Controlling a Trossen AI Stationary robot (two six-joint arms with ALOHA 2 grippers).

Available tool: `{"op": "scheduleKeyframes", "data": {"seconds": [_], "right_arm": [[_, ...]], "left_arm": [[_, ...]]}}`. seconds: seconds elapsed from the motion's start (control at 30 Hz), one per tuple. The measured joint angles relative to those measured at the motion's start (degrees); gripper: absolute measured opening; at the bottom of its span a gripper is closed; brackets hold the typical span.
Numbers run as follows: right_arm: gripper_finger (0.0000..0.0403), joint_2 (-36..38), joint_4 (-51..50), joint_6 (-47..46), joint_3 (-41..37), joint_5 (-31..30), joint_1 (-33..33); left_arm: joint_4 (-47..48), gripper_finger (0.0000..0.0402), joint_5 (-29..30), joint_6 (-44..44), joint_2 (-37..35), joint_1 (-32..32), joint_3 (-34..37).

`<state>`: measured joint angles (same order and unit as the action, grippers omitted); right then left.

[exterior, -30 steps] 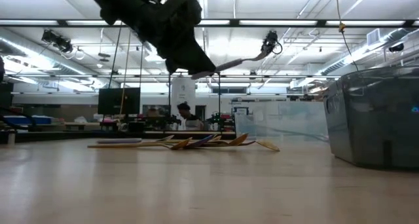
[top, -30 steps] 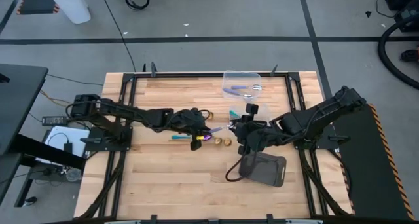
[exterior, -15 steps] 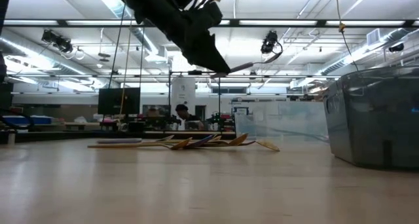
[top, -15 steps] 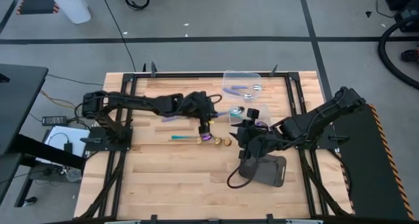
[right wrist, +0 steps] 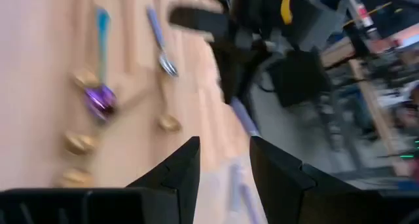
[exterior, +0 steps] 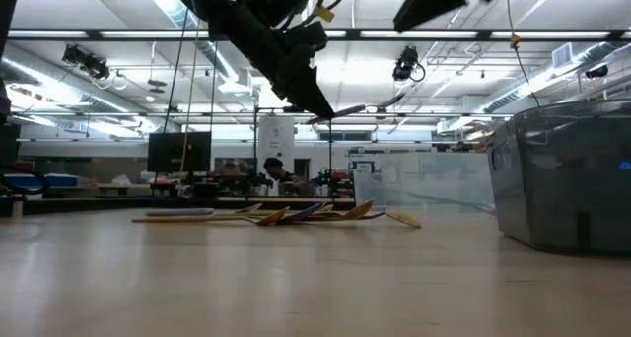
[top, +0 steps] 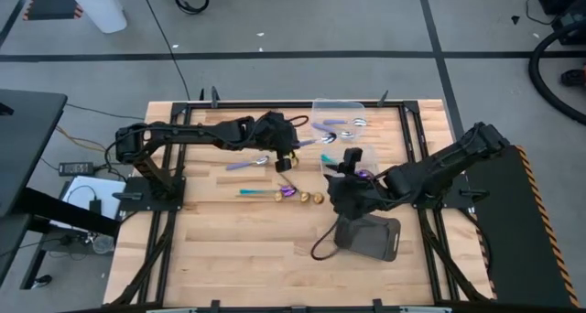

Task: Sort silverware by color (type)
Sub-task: Put the violet spoon into the top transparent bin

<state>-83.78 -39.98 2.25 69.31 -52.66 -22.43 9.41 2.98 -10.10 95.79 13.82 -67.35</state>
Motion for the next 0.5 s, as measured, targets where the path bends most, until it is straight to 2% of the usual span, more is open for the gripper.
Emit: {"op": "scheduleKeyframes", "data": {"seconds": [0.2,0.27,0.5], "right_arm": [[0.0154,-5.5,1.0,9.1,0.0,-2.8,4.7],[0.016,-6.8,1.4,11.9,0.0,-4.6,5.5],[0.018,-8.1,2.4,18.6,0.0,-4.4,7.5]], "left_arm": [[0.6,0.0061,-1.4,4.1,0.0,-2.0,-1.3],[0.8,0.0061,-3.0,5.4,0.0,-2.6,-1.7],[1.1,0.0061,-11.0,10.2,0.0,-3.2,-3.6]]}}
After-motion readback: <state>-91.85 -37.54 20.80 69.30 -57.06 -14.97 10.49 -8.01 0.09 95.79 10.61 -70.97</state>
